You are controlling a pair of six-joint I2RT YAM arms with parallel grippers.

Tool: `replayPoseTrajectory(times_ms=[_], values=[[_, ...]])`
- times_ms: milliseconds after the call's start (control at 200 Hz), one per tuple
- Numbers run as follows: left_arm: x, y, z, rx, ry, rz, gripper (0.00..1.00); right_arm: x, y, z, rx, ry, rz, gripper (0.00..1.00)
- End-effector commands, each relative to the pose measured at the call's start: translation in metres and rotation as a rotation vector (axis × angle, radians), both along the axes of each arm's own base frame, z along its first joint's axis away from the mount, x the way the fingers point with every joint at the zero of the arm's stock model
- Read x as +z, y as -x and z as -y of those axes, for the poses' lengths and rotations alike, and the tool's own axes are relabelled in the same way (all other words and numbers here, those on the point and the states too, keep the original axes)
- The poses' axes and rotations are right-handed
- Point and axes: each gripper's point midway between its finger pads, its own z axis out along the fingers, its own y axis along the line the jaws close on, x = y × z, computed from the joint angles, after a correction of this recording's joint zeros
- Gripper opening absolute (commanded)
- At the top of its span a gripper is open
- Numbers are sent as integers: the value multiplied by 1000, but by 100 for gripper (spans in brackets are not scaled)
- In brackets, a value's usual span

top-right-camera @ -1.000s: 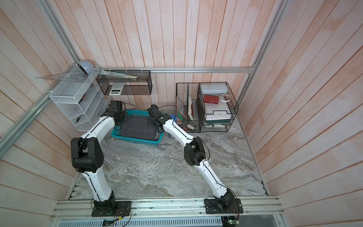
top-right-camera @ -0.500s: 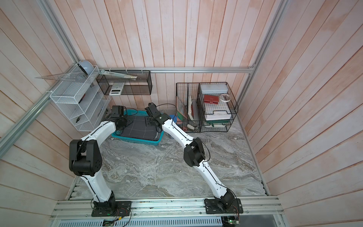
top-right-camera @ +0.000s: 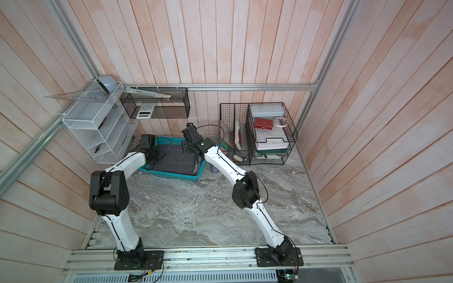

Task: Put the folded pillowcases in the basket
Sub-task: Adjust the pillowcase in the basket.

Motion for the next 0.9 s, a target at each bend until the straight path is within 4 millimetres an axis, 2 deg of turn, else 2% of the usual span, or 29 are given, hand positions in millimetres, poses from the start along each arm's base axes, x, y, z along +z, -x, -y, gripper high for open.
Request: replayPoseTrajectory(times_ms=[0, 160, 350, 385, 390, 400, 445, 520, 615, 720, 800, 835, 840, 850, 895], values=[[-7, -1, -3, 12, 5, -14, 56, 4, 3, -8, 20, -26, -4, 61], [-11, 0, -5, 16, -3, -23, 56, -4, 1, -18, 44, -52, -10, 65], [-13, 0, -6, 18, -2, -27, 57, -41, -7, -27, 58, -93, -90, 67], [-14, 0, -7, 21, -3, -28, 57, -40, -8, -27, 60, -106, -97, 66], [-13, 0, -7, 21, -3, -27, 57, -50, -8, -28, 59, -97, -110, 66], [-14, 0, -7, 21, -3, -30, 57, -59, -8, -29, 60, -91, -121, 66], [-14, 0, -8, 23, -2, -30, 57, -70, -8, -30, 60, -88, -139, 66], [-16, 2, -11, 29, -6, -36, 57, -81, -10, -28, 49, -73, -151, 66], [-17, 4, -16, 43, -11, -39, 57, -89, -15, -15, -2, -36, -155, 66], [-19, 7, -23, 61, -15, -45, 57, -86, -21, -2, -40, -17, -155, 66], [-16, 8, -24, 65, -15, -40, 57, -72, -18, -1, -26, -13, -132, 66], [-14, 7, -25, 66, -15, -35, 57, -73, -17, -3, -13, -7, -129, 66], [-14, 7, -24, 66, -15, -34, 57, -62, -16, -3, -11, -19, -116, 66], [-13, 8, -24, 65, -14, -33, 57, -52, -15, -4, -7, -29, -105, 66], [-8, 7, -23, 61, -9, -22, 57, -37, -10, -7, 13, -43, -87, 66]])
